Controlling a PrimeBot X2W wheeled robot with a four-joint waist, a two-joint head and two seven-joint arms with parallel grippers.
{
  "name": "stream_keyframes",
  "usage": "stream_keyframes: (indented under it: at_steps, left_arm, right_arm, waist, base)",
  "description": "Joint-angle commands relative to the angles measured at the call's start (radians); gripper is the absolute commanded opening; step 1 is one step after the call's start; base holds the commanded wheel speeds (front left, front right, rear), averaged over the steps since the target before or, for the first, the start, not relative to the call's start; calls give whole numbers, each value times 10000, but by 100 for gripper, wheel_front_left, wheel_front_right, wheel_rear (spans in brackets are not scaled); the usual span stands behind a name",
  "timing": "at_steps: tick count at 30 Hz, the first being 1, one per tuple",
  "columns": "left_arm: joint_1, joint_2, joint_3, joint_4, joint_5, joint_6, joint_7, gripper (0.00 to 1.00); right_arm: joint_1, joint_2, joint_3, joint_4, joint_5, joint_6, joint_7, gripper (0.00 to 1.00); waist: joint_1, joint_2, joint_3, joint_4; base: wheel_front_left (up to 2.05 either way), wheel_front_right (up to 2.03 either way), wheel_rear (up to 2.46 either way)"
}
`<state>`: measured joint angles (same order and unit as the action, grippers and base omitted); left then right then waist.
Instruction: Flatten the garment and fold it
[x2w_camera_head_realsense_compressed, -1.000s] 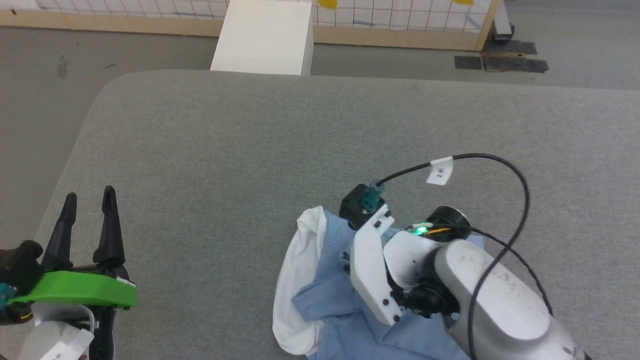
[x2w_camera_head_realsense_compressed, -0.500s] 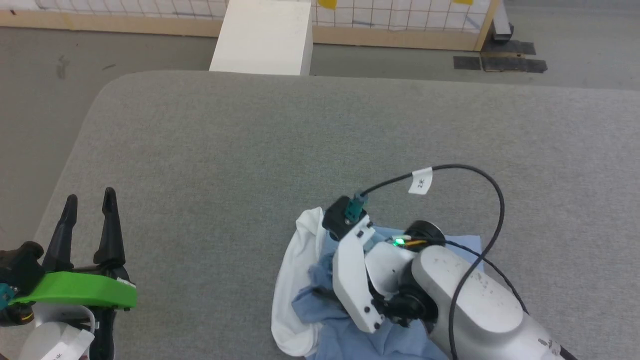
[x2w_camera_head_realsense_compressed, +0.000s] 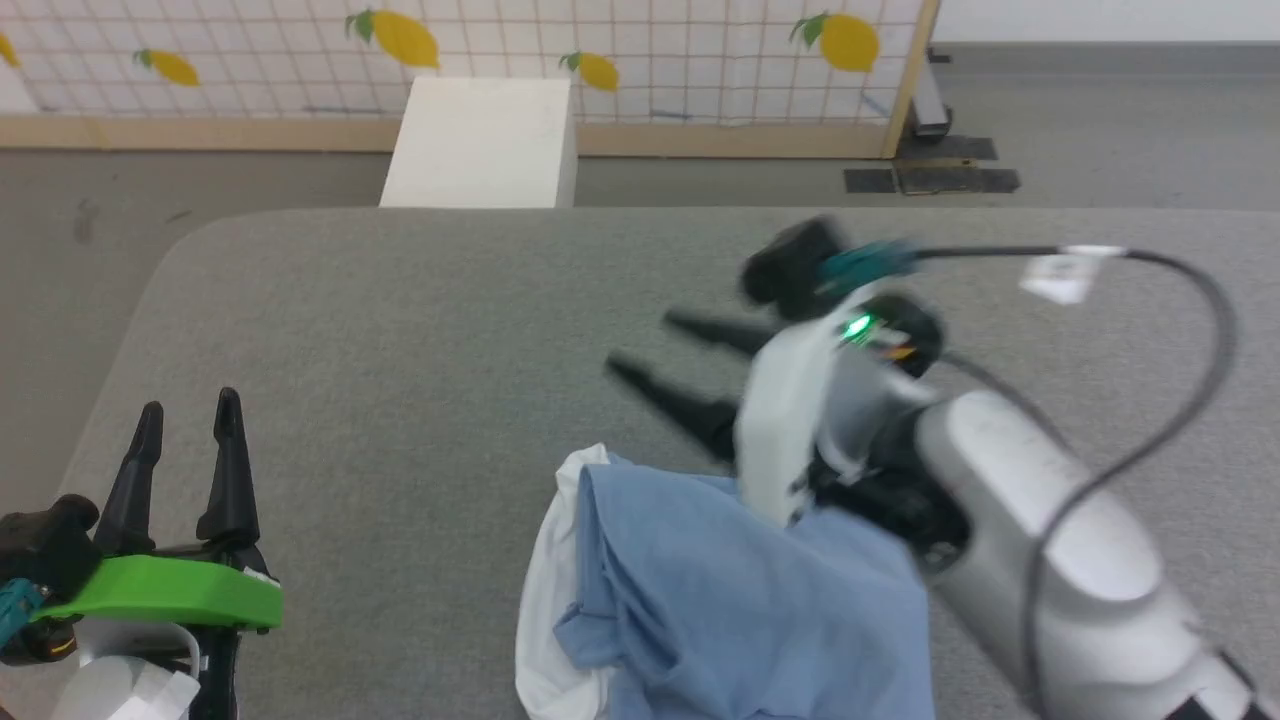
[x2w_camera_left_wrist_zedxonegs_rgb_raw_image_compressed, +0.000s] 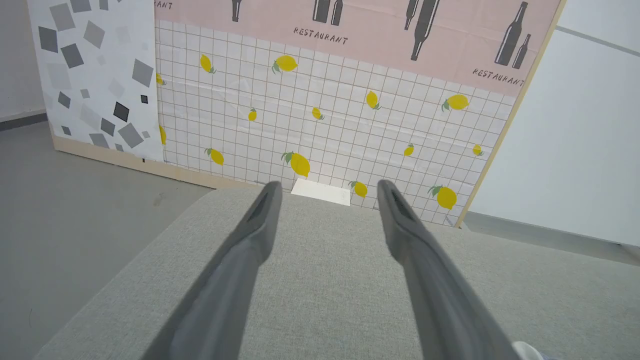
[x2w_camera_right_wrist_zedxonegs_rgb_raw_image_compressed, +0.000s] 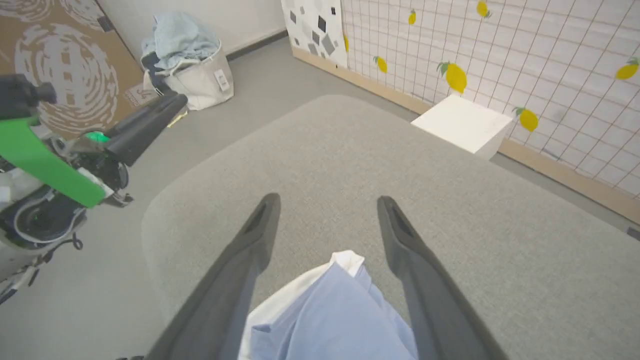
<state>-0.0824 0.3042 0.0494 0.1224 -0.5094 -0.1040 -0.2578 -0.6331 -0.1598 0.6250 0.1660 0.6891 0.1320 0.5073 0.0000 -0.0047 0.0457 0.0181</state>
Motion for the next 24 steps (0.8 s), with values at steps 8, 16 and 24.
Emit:
stream_keyframes:
  at_steps: [8,16,24]
  left_arm:
    - [205,-119,-178,-140,381,190,-29,100]
    - [224,-193,-373,-85,554,266,-32,100]
    - [189,-272,-611,68,775,304,-34,100]
  right_arm:
    - [884,-720,-2499,-768,-1479,-13,-3430,100]
    - [2675,-239,-5791,-802,-3538,-13,-6158,100]
    - [4484,321,-7203,-994,-4662,-13,-7146,100]
  waist:
    - [0,47,-492,-660]
    - [0,47,-637,-887]
    - [0,47,-725,-839]
  base:
    - [0,0,0]
    - [0,0,0]
    - [0,0,0]
